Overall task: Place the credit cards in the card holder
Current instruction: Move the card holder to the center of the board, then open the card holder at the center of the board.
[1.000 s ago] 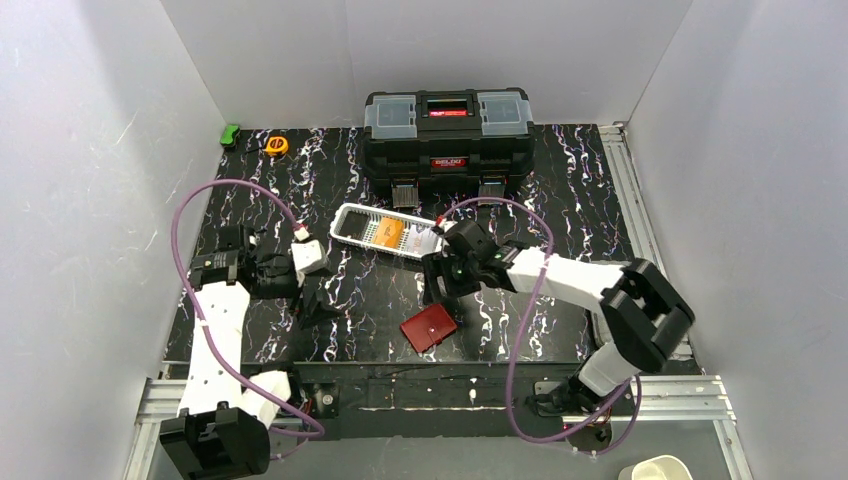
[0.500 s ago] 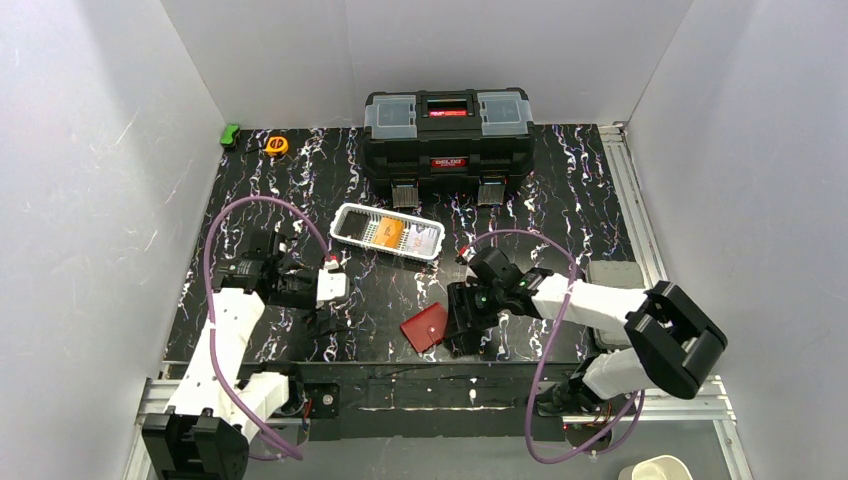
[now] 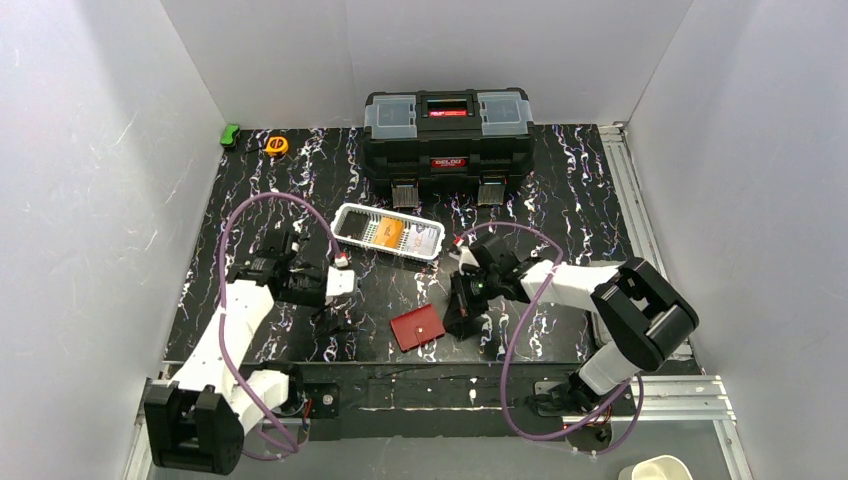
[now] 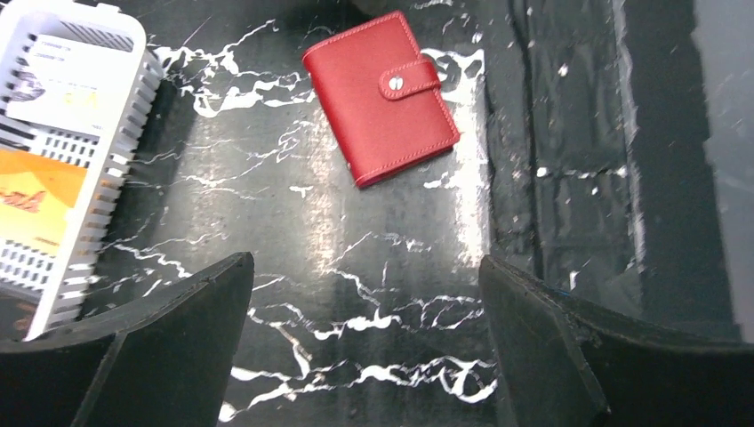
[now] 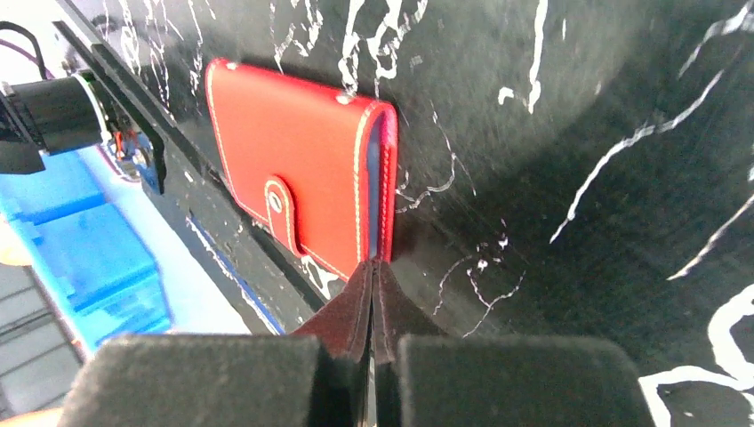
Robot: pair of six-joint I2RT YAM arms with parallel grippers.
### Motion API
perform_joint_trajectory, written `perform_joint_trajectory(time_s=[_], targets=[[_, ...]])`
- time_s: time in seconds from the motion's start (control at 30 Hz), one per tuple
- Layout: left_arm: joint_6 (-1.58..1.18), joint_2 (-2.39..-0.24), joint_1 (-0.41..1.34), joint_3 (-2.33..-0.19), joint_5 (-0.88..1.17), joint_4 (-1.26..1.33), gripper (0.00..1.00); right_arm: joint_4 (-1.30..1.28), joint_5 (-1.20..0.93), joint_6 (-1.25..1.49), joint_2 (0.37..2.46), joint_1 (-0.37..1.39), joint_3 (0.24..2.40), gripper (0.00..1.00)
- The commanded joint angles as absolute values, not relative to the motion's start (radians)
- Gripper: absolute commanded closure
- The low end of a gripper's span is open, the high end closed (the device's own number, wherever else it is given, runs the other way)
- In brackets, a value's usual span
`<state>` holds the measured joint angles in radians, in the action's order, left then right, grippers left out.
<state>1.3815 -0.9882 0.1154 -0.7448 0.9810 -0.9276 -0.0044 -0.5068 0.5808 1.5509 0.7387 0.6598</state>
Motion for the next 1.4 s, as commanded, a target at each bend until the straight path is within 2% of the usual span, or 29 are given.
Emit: perform_joint_trajectory(time_s=[0.0, 0.1, 0.13, 0.2, 0.23, 0.3, 0.37, 0.63, 0.97, 1.03, 1.07, 1.17, 1.37], targets=[[1.264, -1.088, 0.131, -0.798, 1.088, -0.922, 0.02, -0.11, -0.461, 0.404, 1.486, 0.737, 0.826, 0.99], [1.275, -1.123, 0.143, -0.804, 1.105, -0.915, 0.02, -0.167, -0.439, 0.37, 1.468, 0.738, 0.862, 0.99], [1.277, -1.13, 0.149, -0.806, 1.106, -0.911, 0.02, -0.183, -0.437, 0.373, 1.468, 0.737, 0.862, 0.95], [1.285, -1.137, 0.154, -0.81, 1.108, -0.906, 0.02, -0.167, -0.45, 0.394, 1.457, 0.737, 0.818, 0.6], [1.305, -1.134, 0.157, -0.808, 1.107, -0.91, 0.02, -0.125, -0.458, 0.411, 1.445, 0.737, 0.784, 0.5], [1.365, -1.116, 0.169, -0.791, 1.099, -0.917, 0.02, -0.054, -0.474, 0.447, 1.427, 0.736, 0.71, 0.41], [1.422, -1.101, 0.195, -0.774, 1.086, -0.904, 0.02, 0.005, -0.498, 0.48, 1.435, 0.736, 0.665, 0.4], [1.554, -1.088, 0.341, -0.688, 0.999, -0.778, 0.08, 0.158, -0.571, 0.518, 1.562, 0.738, 0.663, 0.49], [1.535, -1.224, 0.464, -0.653, 0.896, -0.606, 0.3, 0.218, -0.602, 0.525, 1.674, 0.739, 0.721, 0.63], [1.534, -1.244, 0.489, -0.632, 0.862, -0.552, 0.36, 0.212, -0.601, 0.515, 1.689, 0.739, 0.741, 0.69], [1.532, -1.255, 0.498, -0.626, 0.846, -0.529, 0.42, 0.204, -0.596, 0.508, 1.696, 0.739, 0.755, 0.76], [1.509, -1.276, 0.507, -0.627, 0.832, -0.485, 0.46, 0.178, -0.58, 0.483, 1.71, 0.739, 0.789, 0.98], [1.461, -1.256, 0.512, -0.619, 0.835, -0.475, 0.49, 0.076, -0.56, 0.39, 1.721, 0.738, 0.88, 0.99]])
